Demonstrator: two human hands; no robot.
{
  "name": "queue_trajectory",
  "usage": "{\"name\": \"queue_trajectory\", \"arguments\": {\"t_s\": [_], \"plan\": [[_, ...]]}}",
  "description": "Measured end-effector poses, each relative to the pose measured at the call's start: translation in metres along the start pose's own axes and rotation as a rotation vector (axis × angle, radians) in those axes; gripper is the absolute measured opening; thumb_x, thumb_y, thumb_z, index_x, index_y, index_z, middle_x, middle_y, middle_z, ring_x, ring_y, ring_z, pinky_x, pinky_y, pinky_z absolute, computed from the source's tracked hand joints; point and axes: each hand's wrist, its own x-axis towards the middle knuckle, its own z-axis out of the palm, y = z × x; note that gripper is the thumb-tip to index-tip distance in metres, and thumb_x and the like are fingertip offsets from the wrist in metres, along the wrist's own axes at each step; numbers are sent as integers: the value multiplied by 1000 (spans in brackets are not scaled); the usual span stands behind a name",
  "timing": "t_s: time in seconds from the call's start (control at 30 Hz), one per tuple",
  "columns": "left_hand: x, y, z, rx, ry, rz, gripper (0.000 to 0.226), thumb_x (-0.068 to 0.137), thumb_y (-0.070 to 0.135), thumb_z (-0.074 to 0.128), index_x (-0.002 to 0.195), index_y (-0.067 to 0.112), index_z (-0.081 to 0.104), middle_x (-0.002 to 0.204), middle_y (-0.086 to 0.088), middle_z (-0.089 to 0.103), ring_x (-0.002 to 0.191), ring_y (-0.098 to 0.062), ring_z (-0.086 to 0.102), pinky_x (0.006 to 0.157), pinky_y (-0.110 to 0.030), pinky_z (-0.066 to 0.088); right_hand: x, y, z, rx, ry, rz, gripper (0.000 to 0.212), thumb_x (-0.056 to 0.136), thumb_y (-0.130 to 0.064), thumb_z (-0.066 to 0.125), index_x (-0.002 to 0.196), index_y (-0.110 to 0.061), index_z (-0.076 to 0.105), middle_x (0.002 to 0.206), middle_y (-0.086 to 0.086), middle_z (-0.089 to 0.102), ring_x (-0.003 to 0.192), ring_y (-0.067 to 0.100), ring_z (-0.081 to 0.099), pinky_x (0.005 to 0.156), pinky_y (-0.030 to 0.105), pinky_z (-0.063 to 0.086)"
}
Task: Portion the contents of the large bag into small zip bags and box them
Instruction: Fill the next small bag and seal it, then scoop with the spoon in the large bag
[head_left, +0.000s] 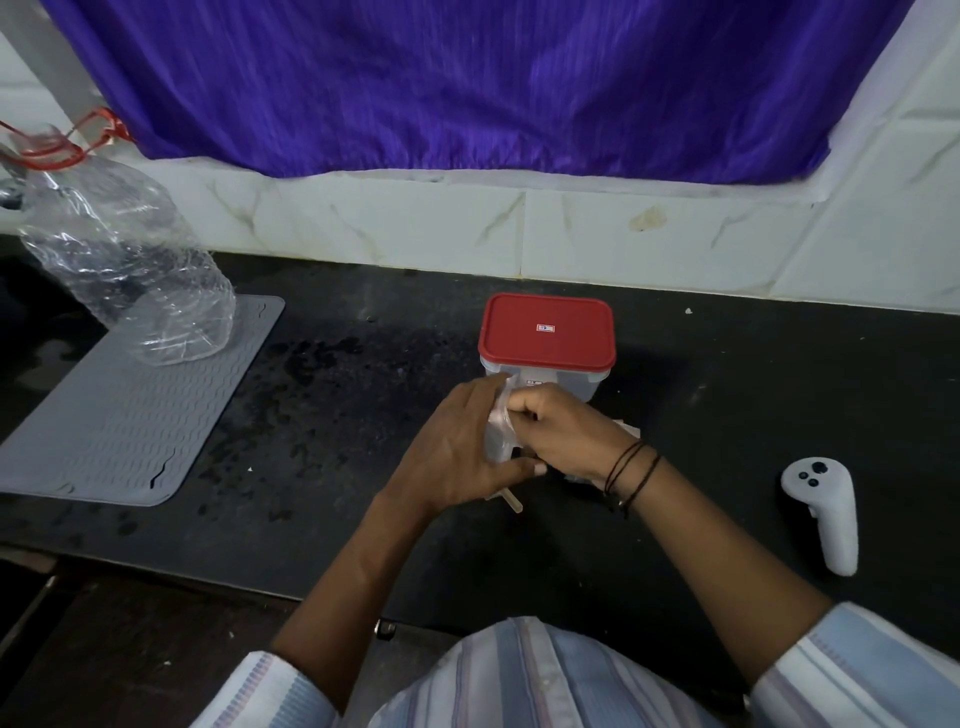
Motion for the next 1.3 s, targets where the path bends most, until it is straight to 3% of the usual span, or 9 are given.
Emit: {"name": "queue_trajectory", "arguments": {"t_s": [0.2, 0.27, 0.33, 0.4, 0.5, 0.7, 0.9, 1.0, 1.3], "plan": [[-7, -10, 0, 46, 149, 66, 46, 83, 42, 70, 116, 11, 60, 103, 2, 67, 87, -11, 63, 75, -27, 52, 5, -3, 3, 215, -286, 118, 19, 99, -12, 46, 89, -9, 62, 95, 6, 64, 89, 14, 64, 76, 32, 57], [-9, -14, -3, 83, 193, 18, 41, 84, 48, 63, 108, 15, 59, 93, 4, 67, 77, -11, 63, 66, -35, 54, 8, -3, 8, 217, -221, 35, 22, 99, -13, 44, 88, -13, 64, 97, 8, 65, 92, 19, 63, 87, 41, 53], [-10, -19, -7, 43, 271, -76, 38, 84, 50, 63, 103, 17, 58, 86, 8, 66, 71, -10, 63, 60, -35, 53, 7, -4, 13, 260, -86, -57, 23, 101, -13, 45, 103, -17, 68, 108, 1, 68, 104, 11, 63, 93, 26, 49], [-11, -22, -14, -27, 372, -223, 36, 84, 49, 68, 98, 18, 57, 83, 10, 65, 69, -9, 63, 58, -30, 51, 2, 0, 16, 312, 77, -106, 21, 101, -16, 48, 112, -18, 65, 111, -6, 67, 105, 1, 61, 87, 13, 47], [-15, -29, -18, -74, 425, -507, 28, 84, 38, 72, 92, 18, 55, 80, 10, 64, 71, -8, 62, 59, -28, 48, -9, 24, 27, 164, 260, -25, 13, 97, -31, 54, 106, -24, 61, 101, -10, 65, 93, 2, 62, 78, 19, 48], [-37, -48, -1, -214, 228, -900, 41, 85, 49, 69, 107, 16, 57, 100, -2, 65, 92, -21, 64, 83, -43, 55, -25, 62, 66, -278, 17, 275, 42, 91, -56, 53, 117, -26, 41, 96, -6, 57, 83, 10, 60, 72, 30, 53], [-54, -40, 33, -215, 193, -1011, 76, 68, 68, 66, 120, 14, 50, 110, -7, 62, 95, -25, 64, 83, -49, 57, -15, 78, 93, -277, 88, 201, 23, 94, -38, 55, 107, -26, 41, 88, -1, 64, 75, 17, 62, 66, 36, 55], [-48, -38, 45, -275, 231, -1037, 86, 60, 77, 66, 119, 18, 45, 109, -4, 61, 92, -25, 67, 78, -50, 60, -10, 82, 95, -304, 201, 142, 9, 97, -29, 51, 102, -22, 52, 92, -1, 64, 82, 16, 63, 65, 28, 49], [-27, -47, 49, -338, 302, -1102, 52, 74, 38, 74, 114, 19, 47, 102, -5, 66, 88, -24, 69, 74, -46, 62, -10, 84, 88, -602, 329, 3, 29, 92, -23, 55, 119, -22, 63, 95, 0, 61, 74, 17, 61, 56, 24, 41]]}}
